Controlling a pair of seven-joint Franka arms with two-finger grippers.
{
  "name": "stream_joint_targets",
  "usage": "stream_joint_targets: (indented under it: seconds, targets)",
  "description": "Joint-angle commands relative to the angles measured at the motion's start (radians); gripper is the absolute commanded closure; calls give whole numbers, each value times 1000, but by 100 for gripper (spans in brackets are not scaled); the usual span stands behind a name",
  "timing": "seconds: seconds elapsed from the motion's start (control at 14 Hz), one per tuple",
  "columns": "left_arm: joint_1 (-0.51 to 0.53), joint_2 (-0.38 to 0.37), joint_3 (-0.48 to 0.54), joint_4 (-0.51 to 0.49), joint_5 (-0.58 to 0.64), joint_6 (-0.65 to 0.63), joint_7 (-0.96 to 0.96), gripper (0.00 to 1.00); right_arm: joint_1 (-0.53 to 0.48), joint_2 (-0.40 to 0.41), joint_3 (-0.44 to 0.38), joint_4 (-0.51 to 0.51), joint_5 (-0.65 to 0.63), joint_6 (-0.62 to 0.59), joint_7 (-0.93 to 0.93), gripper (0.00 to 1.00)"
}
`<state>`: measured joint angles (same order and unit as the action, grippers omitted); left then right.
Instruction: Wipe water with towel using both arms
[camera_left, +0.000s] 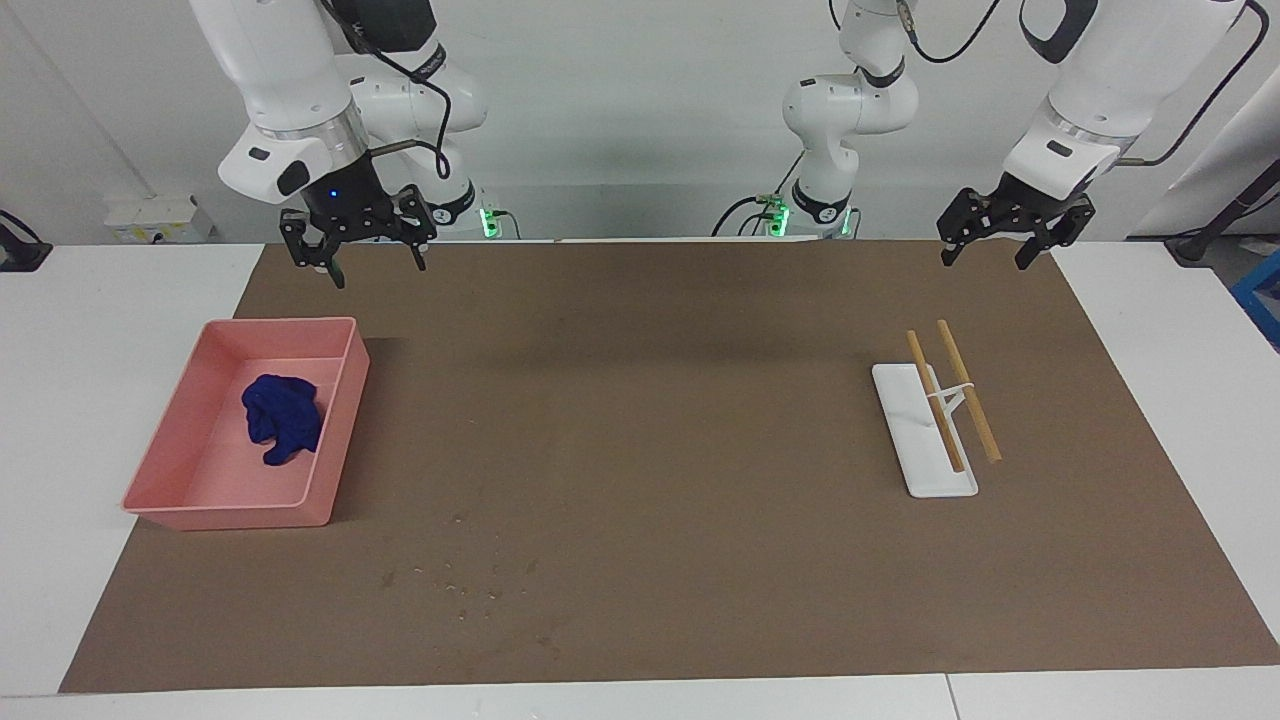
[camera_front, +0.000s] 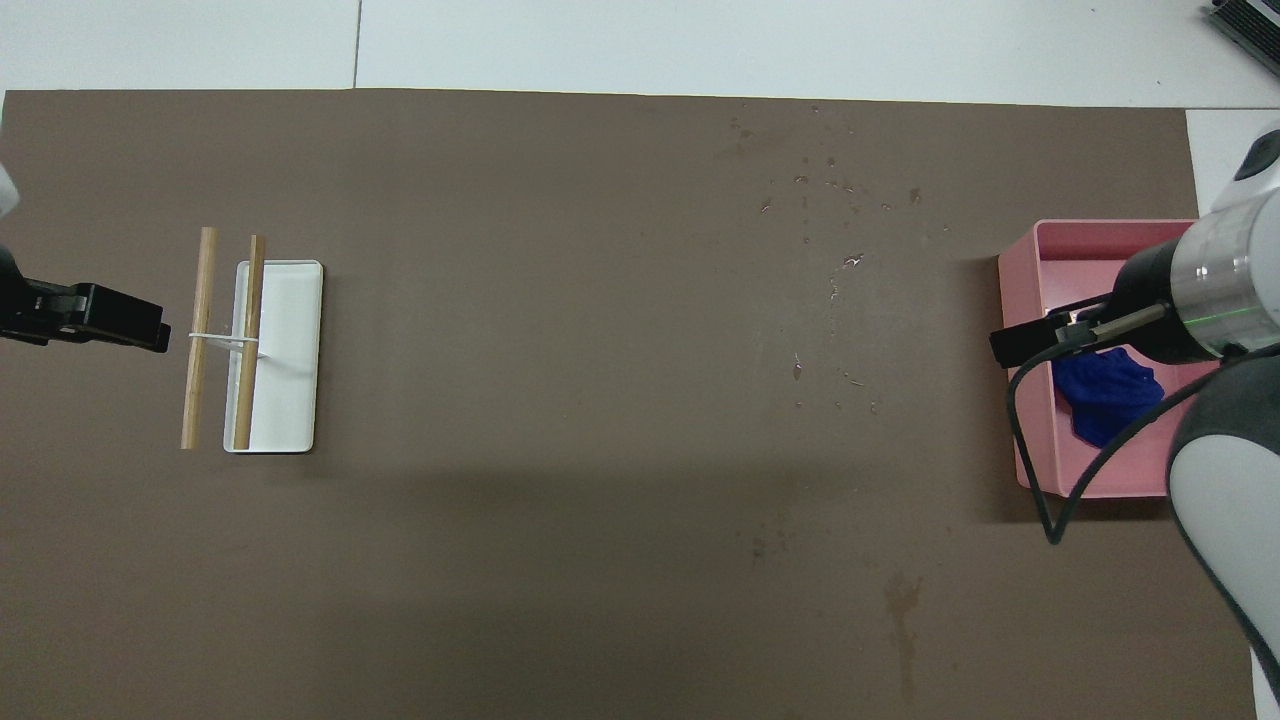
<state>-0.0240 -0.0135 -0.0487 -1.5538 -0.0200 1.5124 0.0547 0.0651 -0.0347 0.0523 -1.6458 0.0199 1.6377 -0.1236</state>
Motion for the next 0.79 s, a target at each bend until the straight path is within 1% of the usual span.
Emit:
stream_joint_targets:
  seconds: [0.0,0.29,0.43,0.71]
  targets:
    - [3,-23,-2,-23,11,-9,5,0,-16,-1,-5,-12,9,-4,-28,0]
    - [3,-23,-2,-23,9,-9,5,0,-62,-4,21,-15,9,-9,-31,0]
    - [3,-23,-2,-23,9,-9,7,0,-54,-5,20,-15,9,-24,-50,0]
    - [3,-23,-2,-23,11,-9,5,0,-53,-5,20,-14,9,-15,-47,0]
